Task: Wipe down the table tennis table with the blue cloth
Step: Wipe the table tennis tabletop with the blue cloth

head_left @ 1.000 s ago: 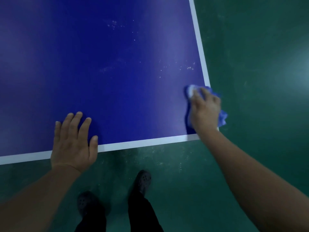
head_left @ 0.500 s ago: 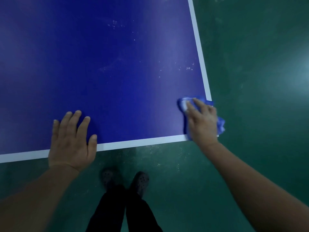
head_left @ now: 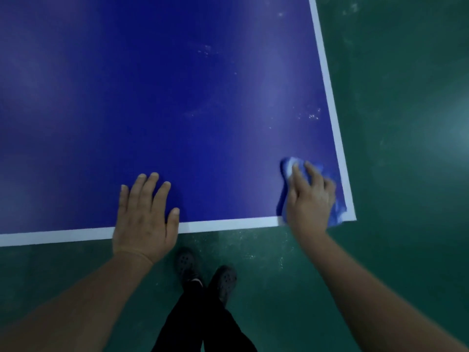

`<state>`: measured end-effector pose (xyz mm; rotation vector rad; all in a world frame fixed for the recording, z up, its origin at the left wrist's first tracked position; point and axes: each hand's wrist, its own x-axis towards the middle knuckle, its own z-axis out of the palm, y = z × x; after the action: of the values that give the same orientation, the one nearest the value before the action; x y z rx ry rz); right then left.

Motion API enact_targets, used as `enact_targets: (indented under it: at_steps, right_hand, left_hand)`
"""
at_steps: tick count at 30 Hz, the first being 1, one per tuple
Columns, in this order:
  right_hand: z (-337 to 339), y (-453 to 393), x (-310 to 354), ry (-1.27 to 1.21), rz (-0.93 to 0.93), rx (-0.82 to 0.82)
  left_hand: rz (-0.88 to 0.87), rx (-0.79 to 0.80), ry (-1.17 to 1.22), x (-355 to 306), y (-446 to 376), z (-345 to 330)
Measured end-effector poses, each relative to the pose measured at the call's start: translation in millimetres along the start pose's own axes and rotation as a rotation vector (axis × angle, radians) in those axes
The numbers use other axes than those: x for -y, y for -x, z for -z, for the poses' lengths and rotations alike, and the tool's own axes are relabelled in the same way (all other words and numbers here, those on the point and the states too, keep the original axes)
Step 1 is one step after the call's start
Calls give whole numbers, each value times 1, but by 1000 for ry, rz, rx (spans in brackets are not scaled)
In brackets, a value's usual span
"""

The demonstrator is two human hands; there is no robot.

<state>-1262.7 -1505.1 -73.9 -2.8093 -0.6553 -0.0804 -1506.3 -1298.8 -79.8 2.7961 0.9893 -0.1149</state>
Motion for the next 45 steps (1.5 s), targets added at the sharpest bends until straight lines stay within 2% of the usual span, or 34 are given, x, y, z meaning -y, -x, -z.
enact_targets:
  at_steps: [2,4,6,7,8,11,12,14,16,21,23,26,28,30,32,33,34,36,38,41,43,45]
  right_hand:
    - [-10,30,42,-21,121,32]
    - [-22,45,94,-28,371,87]
    - [-30,32,128,-14,630,140]
    - [-31,17,133,-5,677,151]
    - [-30,0,132,9,647,147]
    - [-20,-23,101,24,353,99]
    - [-15,-16,90,38,339,87]
    - [-13,12,82,49,439,104]
    - [-20,32,103,10,573,115]
    - [-64,13,244,-100,747,168]
    - [-74,-18,267,-80,761,191]
    - [-65,-86,215,44,614,80]
    - [-49,-131,144,158,350,10]
    - [-31,-159,86,153,33,40]
    - [-30,-166,78,110,-192,12]
    - [-34,-160,92,135,-207,-4]
    - [-40,-148,112,167,-144,-15]
    - [-52,-116,162,140,99,-11]
    - [-60,-78,196,92,354,67]
    - [-51,-85,178,50,545,115]
    - [-43,-120,134,143,450,72]
    - [-34,-155,85,193,189,77]
  left_hand:
    - [-2,4,42,0,1,2]
    - [-1,-3,94,3,2,4]
    - [29,-31,145,7,1,7]
    - [51,-41,153,10,0,9]
    - [68,-45,144,13,-2,10]
    - [107,-53,108,23,-7,10]
    - [112,-64,115,24,-8,9]
    - [105,-116,144,25,-8,4]
    - [105,-185,176,25,-8,-1]
    - [120,-329,219,28,-7,-9]
    - [127,-327,218,27,-7,-10]
    - [106,-283,201,27,-7,-9]
    - [87,-252,209,27,-8,-8]
    - [81,-224,211,27,-7,-7]
    - [82,-198,216,27,-8,-5]
    - [82,-188,219,27,-8,-4]
    - [83,-180,219,27,-8,-3]
    - [85,-164,212,26,-9,0]
    - [91,-154,196,25,-9,1]
    - [93,-139,178,25,-9,0]
    - [94,-137,170,25,-10,0]
    - [99,-135,167,24,-10,-1]
